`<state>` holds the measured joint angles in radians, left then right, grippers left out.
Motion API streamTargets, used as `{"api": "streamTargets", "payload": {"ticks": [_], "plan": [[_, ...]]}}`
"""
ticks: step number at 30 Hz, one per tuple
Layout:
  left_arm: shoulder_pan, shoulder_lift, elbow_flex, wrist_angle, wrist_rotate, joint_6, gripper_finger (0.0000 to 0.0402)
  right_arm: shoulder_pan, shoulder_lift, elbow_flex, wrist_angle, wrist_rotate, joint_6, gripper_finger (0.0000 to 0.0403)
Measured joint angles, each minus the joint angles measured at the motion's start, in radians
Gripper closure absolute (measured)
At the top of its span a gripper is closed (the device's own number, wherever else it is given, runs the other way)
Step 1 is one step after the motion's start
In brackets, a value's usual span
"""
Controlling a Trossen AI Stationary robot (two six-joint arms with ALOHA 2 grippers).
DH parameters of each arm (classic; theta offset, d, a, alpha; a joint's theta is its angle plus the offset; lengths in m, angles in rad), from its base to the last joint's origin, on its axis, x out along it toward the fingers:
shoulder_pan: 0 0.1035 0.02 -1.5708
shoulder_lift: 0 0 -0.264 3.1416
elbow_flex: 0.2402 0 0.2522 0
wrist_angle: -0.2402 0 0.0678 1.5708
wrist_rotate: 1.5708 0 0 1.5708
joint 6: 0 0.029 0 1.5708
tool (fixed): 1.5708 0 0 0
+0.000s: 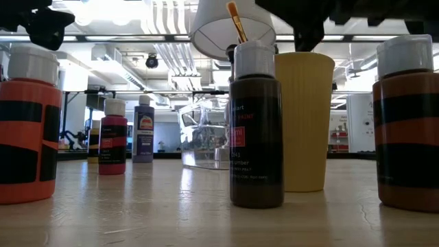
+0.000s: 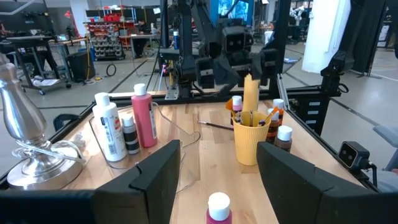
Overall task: Pick & Place Paint Supplies
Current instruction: Adjust the yellow cup
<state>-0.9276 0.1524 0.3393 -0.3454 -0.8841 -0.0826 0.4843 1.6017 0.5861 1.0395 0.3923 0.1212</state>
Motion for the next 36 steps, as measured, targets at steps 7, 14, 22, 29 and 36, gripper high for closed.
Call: {"api": "streamTargets", "payload": {"ticks": [7,14,22,29,36], "plan": [[0.0,0.0,0.0,0.0,0.0,0.0,0.0183,-0.003,-0.159,0.019,-0.299,0.0,0.095,0.0196],[0.0,0.0,0.0,0.0,0.0,0.0,0.0183,-0.005,-0.322,0.169,-0.991,0.009,0.294,0.0207],[0.0,0.0,0.0,0.0,0.0,0.0,0.0183,-0.004,-0.326,0.313,-1.488,-0.011,0.486,0.022],[0.0,0.0,0.0,0.0,0.0,0.0,0.0183,-0.004,-0.224,0.309,-1.503,-0.132,0.528,0.0231],[0.0,0.0,0.0,0.0,0.0,0.0,0.0183,-0.004,-0.1,0.336,-1.5,-0.186,0.535,0.0225]]}}
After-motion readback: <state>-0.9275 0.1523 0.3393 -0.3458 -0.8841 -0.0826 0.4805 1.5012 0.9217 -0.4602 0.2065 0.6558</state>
